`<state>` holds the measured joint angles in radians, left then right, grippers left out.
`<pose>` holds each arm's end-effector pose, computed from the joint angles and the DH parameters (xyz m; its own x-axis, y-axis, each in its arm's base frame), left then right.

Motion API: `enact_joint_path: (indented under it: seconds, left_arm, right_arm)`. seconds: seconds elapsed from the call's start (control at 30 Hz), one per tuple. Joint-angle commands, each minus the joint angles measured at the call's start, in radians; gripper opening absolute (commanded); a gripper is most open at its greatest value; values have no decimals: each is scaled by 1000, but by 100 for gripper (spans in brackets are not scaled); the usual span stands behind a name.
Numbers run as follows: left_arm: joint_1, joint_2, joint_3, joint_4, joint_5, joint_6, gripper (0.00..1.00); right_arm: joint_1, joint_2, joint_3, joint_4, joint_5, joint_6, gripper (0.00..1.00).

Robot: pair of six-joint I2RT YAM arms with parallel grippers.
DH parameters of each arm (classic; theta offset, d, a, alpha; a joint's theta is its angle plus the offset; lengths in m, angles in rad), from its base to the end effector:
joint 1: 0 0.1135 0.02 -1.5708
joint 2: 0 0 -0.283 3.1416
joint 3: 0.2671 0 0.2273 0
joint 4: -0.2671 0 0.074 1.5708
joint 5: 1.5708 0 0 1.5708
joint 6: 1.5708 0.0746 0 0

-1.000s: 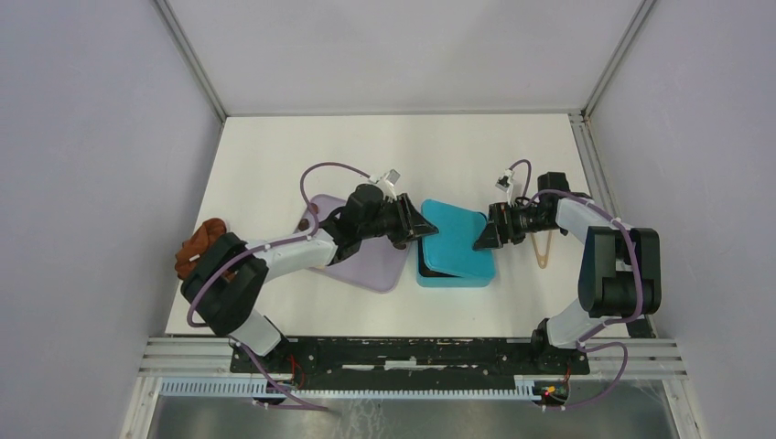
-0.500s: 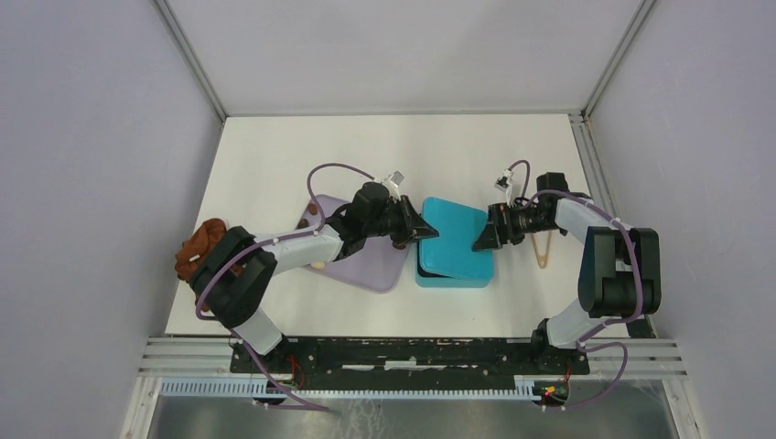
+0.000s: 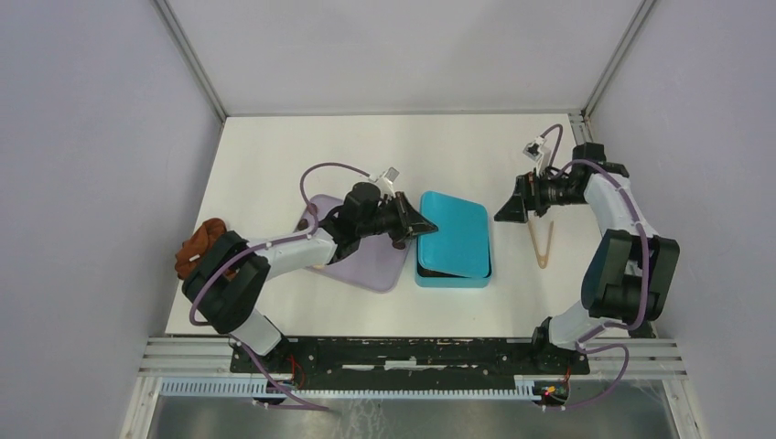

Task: Pack the chocolate
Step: Move the packing box to the center of the board.

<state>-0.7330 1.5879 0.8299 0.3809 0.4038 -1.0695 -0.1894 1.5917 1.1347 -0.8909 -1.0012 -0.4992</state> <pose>0.2464 -0.2612 0.2368 -0.9092 -0.2665 -0.3199 0.1862 0.4270 -0.8849 0.2813 0.0100 0.2421 -0.8020 -0.1091 -0.5872 -0.5299 0.5837 0.6152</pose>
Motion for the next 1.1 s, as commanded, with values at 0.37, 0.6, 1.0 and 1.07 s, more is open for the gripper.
enact_joint_path:
  seconds: [0.37,0.6,1.0,1.07]
  left_arm:
    - [95,-103,-109,443,131,-113,2]
    - [117,-101,-130,670,177,-162,2]
    - [118,-53,-97,782,199,-183,2]
    - [116,-49,-95,783,194,-181,2]
  right_arm:
    - [-9,-180,25,104,-248,-34,98]
    - [6,-303,-145,597,-266,442,98]
    - [113,-251,-71,597,-362,661,92]
    - [114,-247,-67,599,-377,693,85]
